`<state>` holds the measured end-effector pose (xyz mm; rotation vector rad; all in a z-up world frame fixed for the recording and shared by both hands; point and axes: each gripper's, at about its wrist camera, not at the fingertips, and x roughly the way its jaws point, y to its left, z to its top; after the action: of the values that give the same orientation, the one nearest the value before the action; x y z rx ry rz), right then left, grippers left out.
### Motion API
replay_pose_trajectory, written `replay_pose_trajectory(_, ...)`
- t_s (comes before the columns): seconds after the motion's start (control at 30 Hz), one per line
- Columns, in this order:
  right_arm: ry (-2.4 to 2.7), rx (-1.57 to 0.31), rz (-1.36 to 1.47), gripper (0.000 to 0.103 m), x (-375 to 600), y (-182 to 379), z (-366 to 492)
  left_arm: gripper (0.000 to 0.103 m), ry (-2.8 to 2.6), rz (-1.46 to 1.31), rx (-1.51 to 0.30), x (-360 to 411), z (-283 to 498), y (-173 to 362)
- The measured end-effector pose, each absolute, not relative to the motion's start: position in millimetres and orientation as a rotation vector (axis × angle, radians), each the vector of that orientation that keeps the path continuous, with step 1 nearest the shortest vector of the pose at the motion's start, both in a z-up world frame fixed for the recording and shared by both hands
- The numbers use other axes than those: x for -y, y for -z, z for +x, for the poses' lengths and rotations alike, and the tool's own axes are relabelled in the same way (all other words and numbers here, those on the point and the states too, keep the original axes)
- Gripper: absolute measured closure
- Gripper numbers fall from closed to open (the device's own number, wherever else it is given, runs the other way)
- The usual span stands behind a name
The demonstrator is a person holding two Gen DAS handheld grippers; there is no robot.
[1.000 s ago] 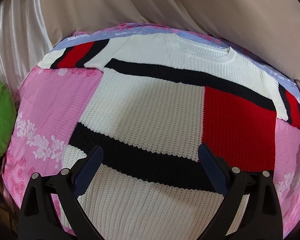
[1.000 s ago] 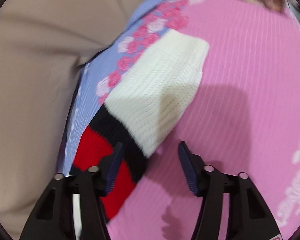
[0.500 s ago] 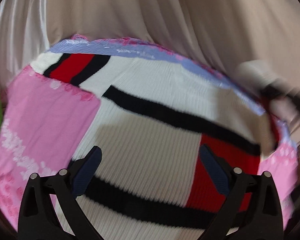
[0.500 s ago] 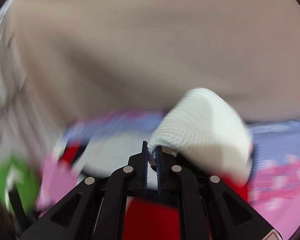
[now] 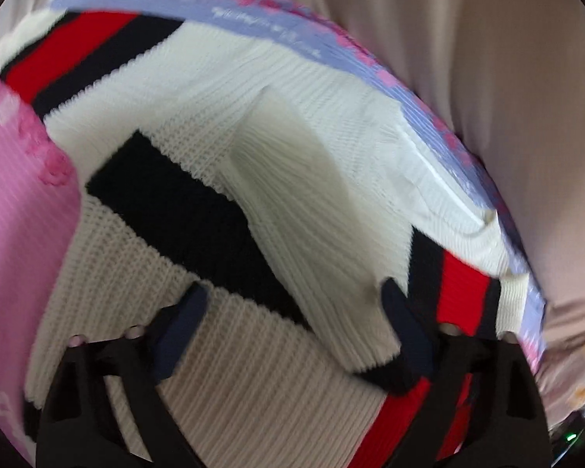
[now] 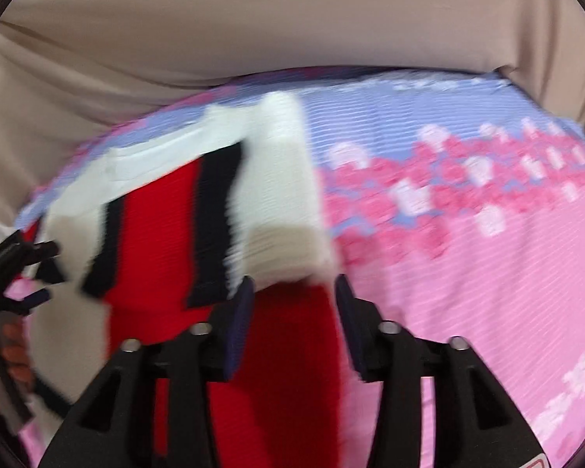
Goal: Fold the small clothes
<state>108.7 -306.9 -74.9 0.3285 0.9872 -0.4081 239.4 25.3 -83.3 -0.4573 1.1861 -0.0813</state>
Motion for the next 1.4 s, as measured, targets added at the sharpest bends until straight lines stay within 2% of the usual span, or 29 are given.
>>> replay_pose_trajectory(0.03,0.407,-0.996,0.301,0.046,305,78,112,0.033,0.083,-0.471,-1.169,-28,240,82)
replay_pose_trajectory(0.1,0.367,-1.004,0.297,0.046,304,87,118,0.078,0.178,-0.511,-1.171,-26,251,81)
replay_pose_trajectory(0.13,0.351,-0.999,0.313,0.054,299,91,120,0.085,0.199,-0.519,-1.173,-25,256,78)
replay_pose_trajectory(0.17,0.317,-0.981,0.353,0.076,302,88,127,0.089,0.208,-0.515,-1.162,-24,262,72)
replay_pose_trajectory(0.2,0.308,-0.963,0.373,0.084,302,83,131,0.090,0.224,-0.509,-1.130,-23,268,62)
replay_pose_trajectory(0.27,0.304,-0.825,0.458,0.086,311,53,127,0.091,0.265,-0.486,-1.027,-21,275,32)
replay_pose_trajectory(0.37,0.356,-0.737,0.520,0.087,323,37,105,0.090,0.268,-0.428,-1.000,-19,279,26)
replay_pose_trajectory(0.4,0.367,-0.762,0.524,0.087,326,46,104,0.089,0.260,-0.395,-1.022,-18,280,35)
replay_pose_trajectory(0.47,0.393,-0.943,0.498,0.085,328,91,108,0.089,0.222,-0.308,-1.136,-12,280,71)
replay_pose_trajectory(0.53,0.393,-0.946,0.480,0.081,326,99,104,0.085,0.201,-0.335,-1.148,-18,271,84)
replay_pose_trajectory(0.57,0.396,-0.931,0.477,0.078,325,90,104,0.082,0.202,-0.358,-1.135,-22,269,79)
replay_pose_trajectory(0.6,0.405,-0.892,0.483,0.078,327,76,103,0.068,0.199,-0.389,-1.123,-27,267,75)
replay_pose_trajectory(0.63,0.420,-0.833,0.487,0.076,330,60,104,0.059,0.187,-0.423,-1.109,-33,266,71)
replay_pose_trajectory(0.67,0.424,-0.813,0.492,0.067,335,52,110,0.045,0.159,-0.450,-1.099,-39,268,68)
replay_pose_trajectory(0.7,0.425,-0.807,0.495,0.060,338,50,116,0.042,0.143,-0.464,-1.095,-45,273,68)
replay_pose_trajectory(0.73,0.422,-0.809,0.496,0.047,344,50,130,0.042,0.134,-0.465,-1.104,-46,279,70)
replay_pose_trajectory(0.77,0.422,-0.821,0.491,0.044,348,54,141,0.042,0.128,-0.468,-1.123,-46,284,73)
replay_pose_trajectory(0.83,0.418,-0.875,0.481,0.046,350,69,163,0.046,0.118,-0.495,-1.161,-48,295,83)
replay_pose_trajectory(0.87,0.390,-0.916,0.506,0.064,354,82,176,0.057,0.120,-0.518,-1.143,-50,298,80)
replay_pose_trajectory(0.9,0.364,-0.943,0.530,0.083,354,86,182,0.072,0.143,-0.536,-1.125,-60,302,76)
replay_pose_trajectory(0.93,0.341,-0.930,0.562,0.095,357,86,187,0.074,0.186,-0.552,-1.104,-60,307,65)
replay_pose_trajectory(1.03,0.338,-0.786,0.577,0.096,360,55,177,0.074,0.194,-0.503,-1.031,-57,318,37)
replay_pose_trajectory(1.07,0.370,-0.774,0.563,0.096,365,55,177,0.066,0.172,-0.465,-1.021,-57,323,33)
replay_pose_trajectory(1.1,0.417,-0.824,0.525,0.095,369,63,180,0.060,0.137,-0.403,-1.030,-57,328,32)
replay_pose_trajectory(1.17,0.498,-0.980,0.444,0.093,369,79,186,0.060,0.107,-0.340,-1.061,-60,331,32)
replay_pose_trajectory(1.23,0.506,-0.926,0.416,0.092,353,61,171,0.052,0.115,-0.341,-1.057,-72,323,29)
replay_pose_trajectory(1.27,0.493,-0.860,0.378,0.086,332,43,160,0.044,0.100,-0.335,-1.051,-79,314,28)
replay_pose_trajectory(1.33,0.341,-0.812,0.286,0.076,275,20,156,0.043,0.076,-0.323,-1.040,-89,294,27)
replay_pose_trajectory(1.4,0.177,-0.853,0.216,0.073,218,22,171,0.043,0.056,-0.323,-1.051,-96,279,30)
